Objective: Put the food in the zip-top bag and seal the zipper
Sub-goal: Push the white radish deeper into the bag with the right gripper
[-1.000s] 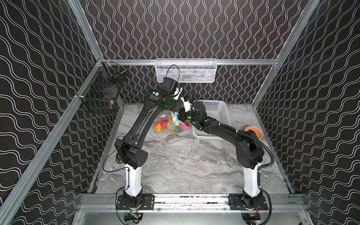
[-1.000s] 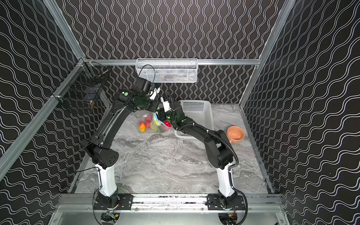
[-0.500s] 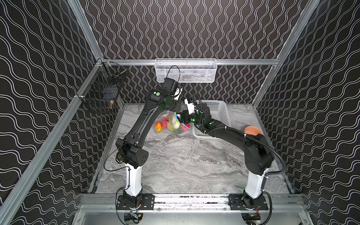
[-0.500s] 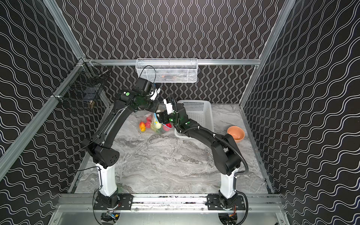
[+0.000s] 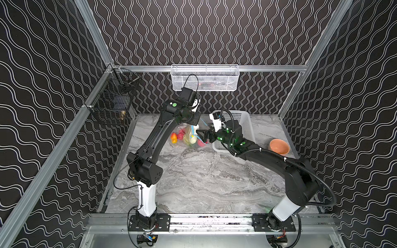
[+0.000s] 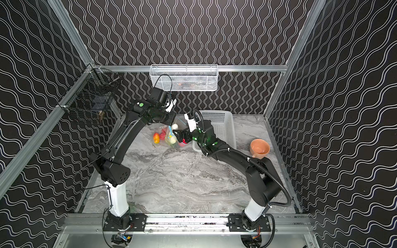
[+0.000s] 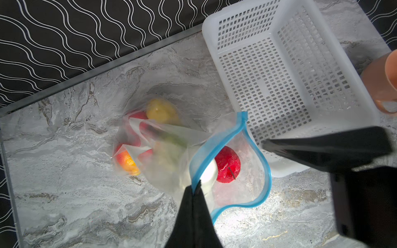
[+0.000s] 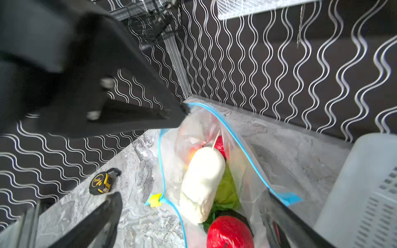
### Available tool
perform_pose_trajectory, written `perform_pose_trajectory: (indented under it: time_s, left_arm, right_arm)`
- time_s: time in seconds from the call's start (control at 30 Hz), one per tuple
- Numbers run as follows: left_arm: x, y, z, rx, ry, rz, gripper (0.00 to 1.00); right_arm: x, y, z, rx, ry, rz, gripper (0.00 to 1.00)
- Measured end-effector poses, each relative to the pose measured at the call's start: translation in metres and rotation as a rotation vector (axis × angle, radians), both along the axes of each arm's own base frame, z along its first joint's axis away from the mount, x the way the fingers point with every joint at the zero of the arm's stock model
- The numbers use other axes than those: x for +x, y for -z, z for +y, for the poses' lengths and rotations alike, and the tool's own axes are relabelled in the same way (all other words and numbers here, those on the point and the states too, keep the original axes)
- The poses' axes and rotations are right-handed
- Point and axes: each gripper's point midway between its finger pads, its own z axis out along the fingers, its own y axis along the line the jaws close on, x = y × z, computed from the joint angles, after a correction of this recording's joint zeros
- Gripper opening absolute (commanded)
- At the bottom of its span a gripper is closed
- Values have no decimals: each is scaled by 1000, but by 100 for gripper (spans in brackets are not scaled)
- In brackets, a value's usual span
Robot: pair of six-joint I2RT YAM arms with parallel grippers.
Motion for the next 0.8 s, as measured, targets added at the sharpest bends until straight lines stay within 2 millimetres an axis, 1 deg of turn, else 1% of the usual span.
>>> perform_pose_trajectory:
  time_s: [0.13, 0.2, 0.27, 0.4, 0.47, 0.57, 0.73, 0.8]
  left_arm:
    - [-7, 12, 0, 4, 19, 27, 0]
    - [-10, 19, 1, 14, 31, 43, 0]
    - [-12, 24, 0, 13, 39, 56, 0]
    - [-14, 28, -4, 18, 70, 68, 0]
    - [-15, 32, -6, 22, 75, 75, 0]
    - [-21, 40, -13, 33, 95, 92, 0]
    - [-32, 53, -33, 71, 146, 95, 0]
    - [-36, 58, -38, 96, 168, 93, 0]
  right_arm:
    - [-13, -10, -12, -48, 2, -98, 99]
    - [-16, -17, -16, -68, 9, -144, 99]
    - [-15, -21, -21, -94, 33, -171, 99]
    - [-14, -15, -25, -169, 44, -161, 99]
    - [-16, -12, -23, -196, 37, -152, 99]
    - [-25, 1, -17, -257, 16, -141, 99]
    - [-52, 34, -3, -403, -52, -198, 99]
    - [-56, 40, -2, -452, -70, -227, 99]
